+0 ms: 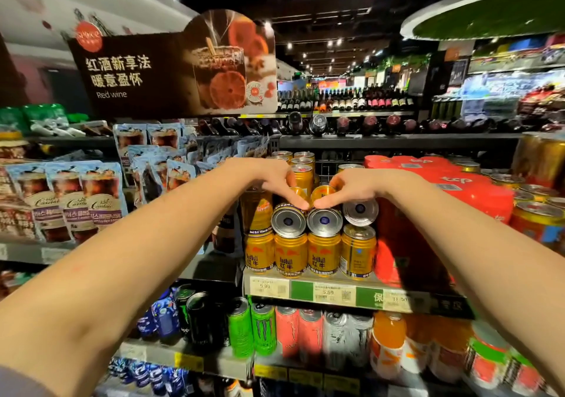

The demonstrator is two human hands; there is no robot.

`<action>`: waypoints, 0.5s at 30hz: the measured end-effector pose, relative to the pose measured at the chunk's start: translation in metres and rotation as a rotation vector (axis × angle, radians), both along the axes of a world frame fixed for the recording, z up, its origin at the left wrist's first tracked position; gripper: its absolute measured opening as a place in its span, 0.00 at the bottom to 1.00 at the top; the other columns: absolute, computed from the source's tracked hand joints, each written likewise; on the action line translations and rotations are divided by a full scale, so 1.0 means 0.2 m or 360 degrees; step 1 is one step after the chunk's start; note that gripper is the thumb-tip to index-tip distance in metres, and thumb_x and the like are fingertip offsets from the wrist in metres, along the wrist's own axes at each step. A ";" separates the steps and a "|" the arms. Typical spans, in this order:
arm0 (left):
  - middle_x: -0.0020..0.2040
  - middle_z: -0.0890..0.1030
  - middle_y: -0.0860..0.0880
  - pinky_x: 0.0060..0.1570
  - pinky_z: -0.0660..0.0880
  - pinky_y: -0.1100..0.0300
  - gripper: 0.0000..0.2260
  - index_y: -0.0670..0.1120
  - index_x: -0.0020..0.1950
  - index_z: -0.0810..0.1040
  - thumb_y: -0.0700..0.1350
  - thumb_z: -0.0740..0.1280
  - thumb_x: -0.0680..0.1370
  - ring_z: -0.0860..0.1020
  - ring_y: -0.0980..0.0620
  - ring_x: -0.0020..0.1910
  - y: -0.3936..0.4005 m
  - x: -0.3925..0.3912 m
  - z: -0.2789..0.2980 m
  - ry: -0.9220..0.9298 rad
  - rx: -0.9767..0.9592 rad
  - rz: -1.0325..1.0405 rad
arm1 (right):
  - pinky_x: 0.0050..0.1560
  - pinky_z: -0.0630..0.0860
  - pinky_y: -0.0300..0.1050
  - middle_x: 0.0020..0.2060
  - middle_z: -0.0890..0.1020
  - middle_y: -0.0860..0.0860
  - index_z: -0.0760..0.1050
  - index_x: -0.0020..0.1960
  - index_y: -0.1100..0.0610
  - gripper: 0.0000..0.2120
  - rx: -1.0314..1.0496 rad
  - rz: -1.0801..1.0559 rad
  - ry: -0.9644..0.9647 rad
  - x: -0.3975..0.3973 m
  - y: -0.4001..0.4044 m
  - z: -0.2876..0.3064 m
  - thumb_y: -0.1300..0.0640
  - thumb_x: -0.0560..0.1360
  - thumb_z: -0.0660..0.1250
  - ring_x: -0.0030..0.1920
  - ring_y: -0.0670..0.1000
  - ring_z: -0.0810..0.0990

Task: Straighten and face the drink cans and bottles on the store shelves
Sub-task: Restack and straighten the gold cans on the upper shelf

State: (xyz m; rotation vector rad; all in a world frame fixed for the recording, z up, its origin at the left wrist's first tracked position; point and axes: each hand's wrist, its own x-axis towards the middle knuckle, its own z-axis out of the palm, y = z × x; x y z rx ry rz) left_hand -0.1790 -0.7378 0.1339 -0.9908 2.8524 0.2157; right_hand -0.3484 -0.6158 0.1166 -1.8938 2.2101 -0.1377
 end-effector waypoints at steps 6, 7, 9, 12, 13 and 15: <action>0.51 0.77 0.54 0.47 0.73 0.57 0.30 0.52 0.54 0.74 0.67 0.76 0.61 0.75 0.53 0.50 -0.03 0.03 -0.01 0.0110 0.0122 -0.0122 | 0.45 0.72 0.44 0.48 0.76 0.43 0.71 0.55 0.48 0.44 -0.0048 -0.0005 -0.0190 -0.02 -0.01 -0.01 0.20 0.50 0.69 0.47 0.43 0.75; 0.51 0.77 0.54 0.47 0.73 0.57 0.30 0.52 0.52 0.73 0.67 0.77 0.59 0.75 0.53 0.50 -0.03 0.03 -0.01 0.0159 0.0115 -0.0148 | 0.44 0.72 0.44 0.48 0.77 0.44 0.70 0.54 0.48 0.43 -0.0057 -0.0010 -0.0224 -0.02 -0.02 -0.01 0.21 0.49 0.70 0.47 0.44 0.76; 0.53 0.77 0.53 0.51 0.76 0.54 0.29 0.53 0.50 0.71 0.64 0.79 0.59 0.76 0.51 0.52 -0.04 0.03 -0.01 0.0254 0.0096 -0.0189 | 0.48 0.75 0.47 0.49 0.79 0.46 0.69 0.55 0.48 0.44 -0.0075 -0.0019 -0.0278 -0.03 -0.02 -0.02 0.22 0.49 0.72 0.48 0.47 0.78; 0.55 0.76 0.52 0.50 0.75 0.54 0.28 0.53 0.50 0.68 0.61 0.80 0.62 0.76 0.50 0.52 -0.06 0.04 -0.03 0.0297 0.0068 -0.0222 | 0.54 0.77 0.51 0.51 0.79 0.48 0.67 0.57 0.48 0.45 -0.0098 -0.0017 -0.0331 -0.03 -0.02 -0.04 0.24 0.49 0.74 0.51 0.49 0.79; 0.54 0.76 0.53 0.49 0.73 0.55 0.28 0.53 0.50 0.67 0.61 0.80 0.62 0.75 0.51 0.51 -0.05 0.04 -0.04 0.0302 0.0074 -0.0231 | 0.53 0.76 0.50 0.51 0.79 0.49 0.66 0.57 0.49 0.45 -0.0105 -0.0013 -0.0344 -0.02 -0.02 -0.04 0.26 0.50 0.75 0.50 0.49 0.78; 0.51 0.75 0.54 0.46 0.73 0.57 0.30 0.54 0.50 0.66 0.63 0.79 0.61 0.76 0.53 0.49 -0.04 0.04 -0.03 0.0303 0.0096 -0.0236 | 0.52 0.75 0.50 0.52 0.79 0.50 0.65 0.59 0.51 0.43 -0.0119 -0.0005 -0.0372 -0.02 -0.02 -0.05 0.30 0.53 0.76 0.50 0.49 0.78</action>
